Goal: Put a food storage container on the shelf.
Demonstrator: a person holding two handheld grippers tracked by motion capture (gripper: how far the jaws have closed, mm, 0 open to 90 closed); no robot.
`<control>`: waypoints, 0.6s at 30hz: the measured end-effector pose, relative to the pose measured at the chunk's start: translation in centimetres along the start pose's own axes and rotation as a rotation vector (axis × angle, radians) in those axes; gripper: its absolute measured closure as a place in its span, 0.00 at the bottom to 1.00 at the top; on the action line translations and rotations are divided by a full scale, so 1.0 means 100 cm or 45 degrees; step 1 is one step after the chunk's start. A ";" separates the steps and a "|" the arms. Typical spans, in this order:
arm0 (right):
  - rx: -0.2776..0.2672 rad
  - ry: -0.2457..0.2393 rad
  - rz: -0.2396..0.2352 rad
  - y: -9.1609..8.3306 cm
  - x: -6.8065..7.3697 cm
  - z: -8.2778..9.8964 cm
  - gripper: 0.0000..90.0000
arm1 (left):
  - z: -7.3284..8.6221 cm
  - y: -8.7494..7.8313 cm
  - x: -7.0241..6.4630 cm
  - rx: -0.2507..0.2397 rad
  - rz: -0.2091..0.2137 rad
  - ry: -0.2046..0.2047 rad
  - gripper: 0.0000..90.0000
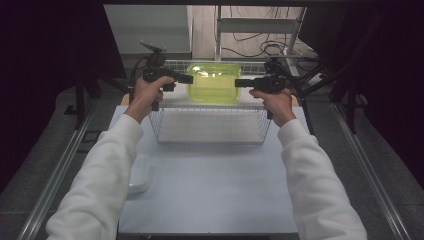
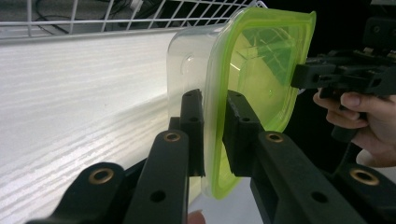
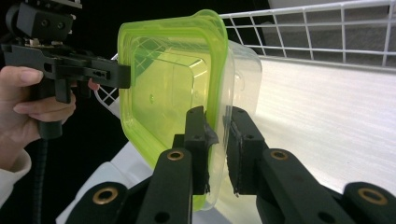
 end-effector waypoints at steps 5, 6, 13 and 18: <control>0.021 0.067 0.007 0.006 -0.007 -0.005 0.85 | -0.008 0.005 0.006 -0.003 0.006 -0.066 0.88; 0.036 0.086 0.021 0.008 -0.009 -0.007 0.84 | -0.009 0.006 0.007 -0.003 0.015 -0.089 0.88; 0.068 0.184 0.080 0.015 -0.012 -0.009 0.82 | -0.015 0.012 0.018 -0.028 0.054 -0.189 0.87; 0.050 0.297 0.086 0.021 -0.018 -0.009 0.81 | -0.017 0.019 0.025 -0.050 0.061 -0.258 0.85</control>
Point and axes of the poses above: each handheld gripper's, and its own axes: y roughly forward along the jaws, z roughly out of its underside, x roughly to its left, the point moved 5 cm from there along y, roughly forward along the jaws, and after that the axes turned 8 degrees about -y, right-handed, at the moved point
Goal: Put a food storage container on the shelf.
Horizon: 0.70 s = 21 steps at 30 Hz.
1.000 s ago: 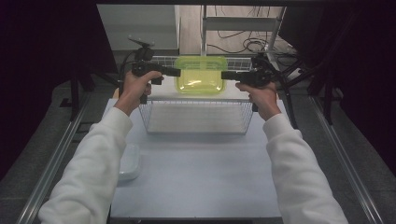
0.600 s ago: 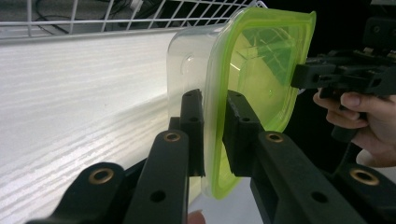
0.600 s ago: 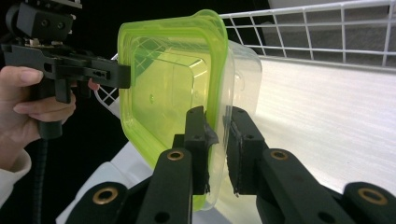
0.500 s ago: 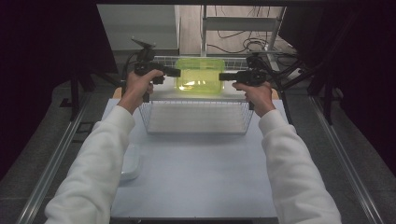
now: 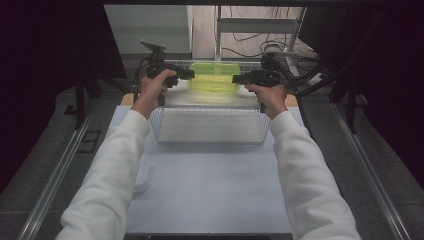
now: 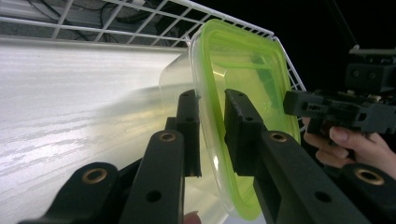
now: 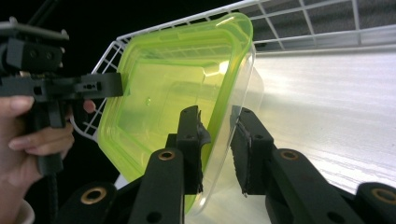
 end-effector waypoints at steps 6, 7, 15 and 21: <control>-0.014 0.076 0.019 0.005 -0.005 -0.002 0.79 | -0.001 0.005 0.004 -0.017 -0.016 -0.027 0.82; -0.018 0.077 0.023 0.006 -0.005 -0.002 0.79 | -0.001 0.005 0.004 -0.019 -0.019 -0.023 0.82; -0.048 0.075 0.048 0.006 -0.005 -0.002 0.64 | 0.001 0.008 0.004 -0.070 -0.082 0.039 0.70; -0.111 0.029 0.064 0.001 0.001 -0.004 0.48 | -0.001 0.005 -0.003 -0.152 -0.071 0.102 0.47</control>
Point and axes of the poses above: each handheld gripper's, and its own axes: y roughly forward along the jaws, z roughly out of its underside, x roughly to its left, the point moved 5 cm from there along y, roughly forward along the jaws, and after that the axes turned 8 degrees about -y, right-handed, at the moved point
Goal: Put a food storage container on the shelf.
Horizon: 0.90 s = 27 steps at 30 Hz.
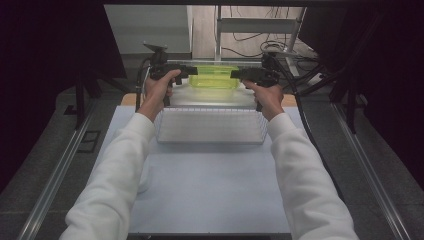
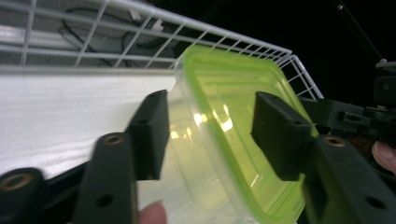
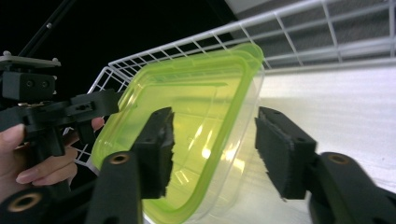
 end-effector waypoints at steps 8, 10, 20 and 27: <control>-0.075 -0.136 0.002 -0.017 0.012 0.000 0.35 | -0.001 -0.024 -0.011 -0.083 -0.028 0.107 0.33; -0.083 -0.195 0.005 -0.025 0.017 0.000 0.35 | 0.003 -0.032 -0.016 -0.077 -0.017 0.155 0.32; -0.098 -0.406 -0.037 -0.069 0.030 0.025 0.33 | 0.038 -0.072 -0.029 -0.065 -0.043 0.351 0.33; -0.101 -0.467 -0.093 -0.104 0.029 0.059 0.31 | 0.084 -0.096 -0.019 -0.020 -0.069 0.424 0.32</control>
Point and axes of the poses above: each handheld gripper's, and its own axes: y roughly forward along the jaws, z roughly out of its underside, x roughly to its left, the point moved 5 cm from there along y, roughly forward along the jaws, and after that the axes turned 8 degrees about -y, right-handed, at the moved point
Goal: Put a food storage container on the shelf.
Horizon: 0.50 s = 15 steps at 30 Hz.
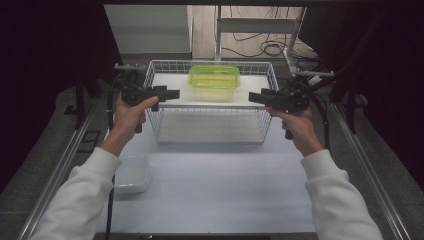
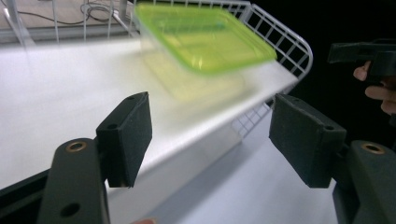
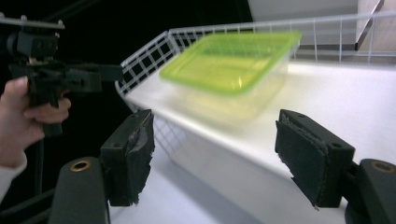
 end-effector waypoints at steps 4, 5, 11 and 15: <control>0.037 -0.064 -0.008 -0.014 0.009 0.024 0.29 | 0.027 -0.009 -0.001 0.027 -0.003 0.000 0.32; 0.048 -0.078 -0.011 -0.017 0.011 0.033 0.29 | 0.032 -0.010 -0.001 0.039 -0.007 0.002 0.32; 0.136 -0.118 0.012 -0.029 0.017 0.074 0.29 | 0.072 -0.011 -0.004 0.111 -0.015 0.037 0.32; 0.203 -0.127 0.018 -0.029 0.023 0.098 0.29 | 0.093 -0.011 -0.007 0.141 -0.016 0.057 0.31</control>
Point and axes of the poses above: each handheld gripper's, and its own axes: y roughly forward along the jaws, z roughly out of its underside, x roughly to its left, the point moved 5 cm from there along y, roughly forward along the jaws, and after that the axes turned 8 degrees about -y, right-handed, at the moved point
